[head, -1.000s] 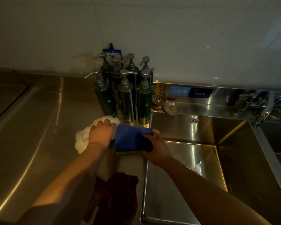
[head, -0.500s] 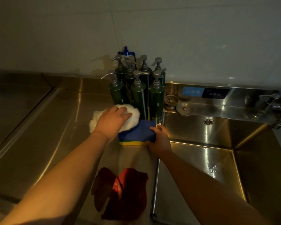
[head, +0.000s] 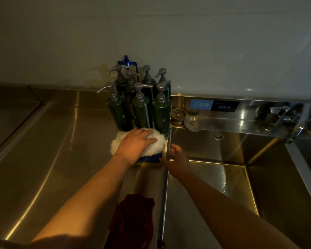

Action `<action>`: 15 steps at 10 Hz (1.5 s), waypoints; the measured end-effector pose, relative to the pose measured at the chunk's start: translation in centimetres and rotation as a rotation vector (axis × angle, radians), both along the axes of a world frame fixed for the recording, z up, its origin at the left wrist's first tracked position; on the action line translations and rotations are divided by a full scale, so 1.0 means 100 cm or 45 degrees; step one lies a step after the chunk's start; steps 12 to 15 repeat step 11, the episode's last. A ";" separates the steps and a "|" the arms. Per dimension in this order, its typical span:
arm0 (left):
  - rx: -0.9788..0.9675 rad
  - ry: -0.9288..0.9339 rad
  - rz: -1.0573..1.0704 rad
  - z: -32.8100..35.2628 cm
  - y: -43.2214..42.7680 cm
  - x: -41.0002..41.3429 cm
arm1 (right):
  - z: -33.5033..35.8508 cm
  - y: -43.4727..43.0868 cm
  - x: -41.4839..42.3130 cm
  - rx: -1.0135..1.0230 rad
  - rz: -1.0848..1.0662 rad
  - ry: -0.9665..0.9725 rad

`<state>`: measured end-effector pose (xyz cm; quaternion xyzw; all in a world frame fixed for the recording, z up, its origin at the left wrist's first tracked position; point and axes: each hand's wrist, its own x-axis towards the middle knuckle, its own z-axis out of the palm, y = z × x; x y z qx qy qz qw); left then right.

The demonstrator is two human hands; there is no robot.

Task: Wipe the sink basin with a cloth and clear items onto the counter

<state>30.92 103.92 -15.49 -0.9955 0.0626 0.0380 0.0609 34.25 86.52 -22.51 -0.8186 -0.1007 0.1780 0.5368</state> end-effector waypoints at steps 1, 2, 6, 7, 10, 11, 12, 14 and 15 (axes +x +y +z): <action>-0.083 -0.028 -0.009 -0.007 -0.002 -0.006 | 0.013 0.001 0.004 0.002 0.049 -0.263; -0.171 -0.145 0.122 -0.006 -0.001 -0.018 | 0.023 0.010 0.006 -0.051 0.164 -0.448; -0.218 -0.093 0.319 -0.023 0.019 -0.036 | 0.011 0.033 -0.016 -0.088 0.254 -0.528; -0.253 -0.075 0.306 -0.021 0.023 -0.030 | 0.011 0.034 -0.013 -0.109 0.250 -0.551; -0.278 -0.118 0.295 -0.017 0.017 -0.043 | 0.021 0.029 -0.016 -0.109 0.220 -0.556; -0.312 -0.131 0.298 -0.014 0.015 -0.048 | 0.022 0.028 -0.017 -0.061 0.174 -0.518; -0.312 -0.131 0.298 -0.014 0.015 -0.048 | 0.022 0.028 -0.017 -0.061 0.174 -0.518; -0.312 -0.131 0.298 -0.014 0.015 -0.048 | 0.022 0.028 -0.017 -0.061 0.174 -0.518; -0.312 -0.131 0.298 -0.014 0.015 -0.048 | 0.022 0.028 -0.017 -0.061 0.174 -0.518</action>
